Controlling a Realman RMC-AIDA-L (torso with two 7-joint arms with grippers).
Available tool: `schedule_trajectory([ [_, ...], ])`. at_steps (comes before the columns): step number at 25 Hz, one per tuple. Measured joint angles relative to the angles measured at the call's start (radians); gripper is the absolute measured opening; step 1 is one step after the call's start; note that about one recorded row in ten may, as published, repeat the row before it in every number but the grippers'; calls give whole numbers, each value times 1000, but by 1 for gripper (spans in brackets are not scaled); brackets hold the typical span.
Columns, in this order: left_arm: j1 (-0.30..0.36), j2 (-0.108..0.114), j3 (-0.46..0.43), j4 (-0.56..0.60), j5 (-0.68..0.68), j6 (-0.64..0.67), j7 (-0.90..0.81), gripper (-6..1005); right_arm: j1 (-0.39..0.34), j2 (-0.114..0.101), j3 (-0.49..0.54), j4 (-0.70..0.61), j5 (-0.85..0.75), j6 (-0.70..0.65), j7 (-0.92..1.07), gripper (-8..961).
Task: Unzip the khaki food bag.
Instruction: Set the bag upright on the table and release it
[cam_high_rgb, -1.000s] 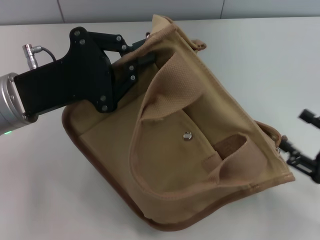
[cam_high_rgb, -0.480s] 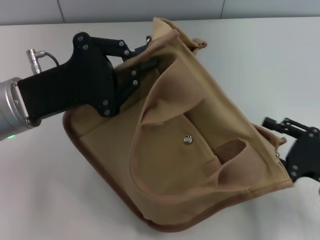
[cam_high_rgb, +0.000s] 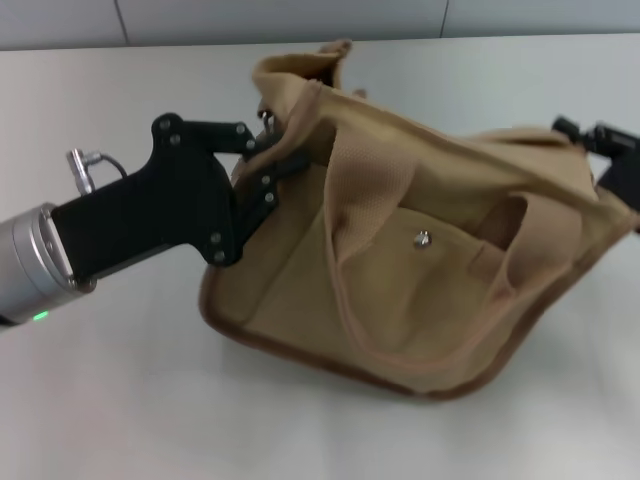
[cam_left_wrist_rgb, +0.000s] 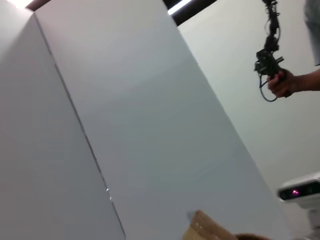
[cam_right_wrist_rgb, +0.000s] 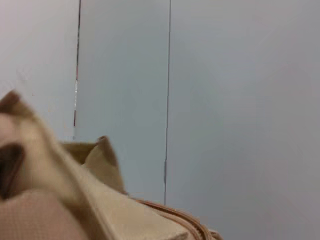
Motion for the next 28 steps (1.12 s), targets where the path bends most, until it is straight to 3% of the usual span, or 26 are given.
schedule_trajectory([
  [8, 3, -1, -2, -165, -4, -43, 71, 128, 114, -2, -18, -87, 44, 76, 103, 238],
  [14, 16, -2, -8, -221, -25, -67, 24, 133, 119, 3, -57, -100, 82, 148, 125, 124],
  [19, 36, -3, -10, -242, -32, -57, 38, 138, 90, 4, -52, -95, 129, 124, 131, 228],
  [25, 87, 4, -37, -227, -40, 32, 38, 380, 4, 1, -51, -53, 283, -11, 141, 352],
  [28, 108, 9, -66, -225, -41, 104, 25, 472, -36, 0, -52, -48, 313, -92, 173, 480],
])
